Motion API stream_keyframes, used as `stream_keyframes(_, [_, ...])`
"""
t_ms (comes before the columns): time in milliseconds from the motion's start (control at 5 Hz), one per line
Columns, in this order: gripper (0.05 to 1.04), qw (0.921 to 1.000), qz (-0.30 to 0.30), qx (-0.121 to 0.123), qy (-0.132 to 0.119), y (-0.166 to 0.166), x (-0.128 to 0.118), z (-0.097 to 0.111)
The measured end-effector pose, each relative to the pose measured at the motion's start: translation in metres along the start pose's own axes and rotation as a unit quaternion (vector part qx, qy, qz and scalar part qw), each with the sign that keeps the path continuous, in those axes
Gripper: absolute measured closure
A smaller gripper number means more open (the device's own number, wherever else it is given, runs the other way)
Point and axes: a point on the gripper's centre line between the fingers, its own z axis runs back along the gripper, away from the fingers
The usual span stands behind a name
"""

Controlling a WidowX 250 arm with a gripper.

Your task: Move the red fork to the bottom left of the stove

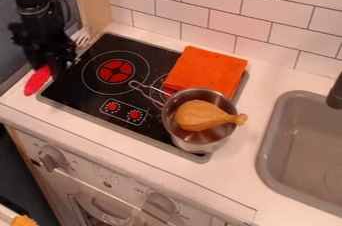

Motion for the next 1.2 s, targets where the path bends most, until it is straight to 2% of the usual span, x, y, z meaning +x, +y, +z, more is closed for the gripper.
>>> stream_keyframes(400, [0.704,0.999,0.012,-0.014,0.041,0.002,0.0,-0.034])
stream_keyframes(600, [0.601,0.9991,0.027,-0.019,0.029,0.0,0.003,-0.037])
stream_keyframes(800, [0.319,0.9992,0.019,-0.022,0.028,-0.002,0.003,-0.037])
stream_keyframes(1000, [0.086,0.9998,0.002,-0.021,-0.002,-0.006,0.007,-0.019])
stream_keyframes(1200, [0.077,0.9991,-0.002,-0.015,-0.041,-0.007,0.012,0.008])
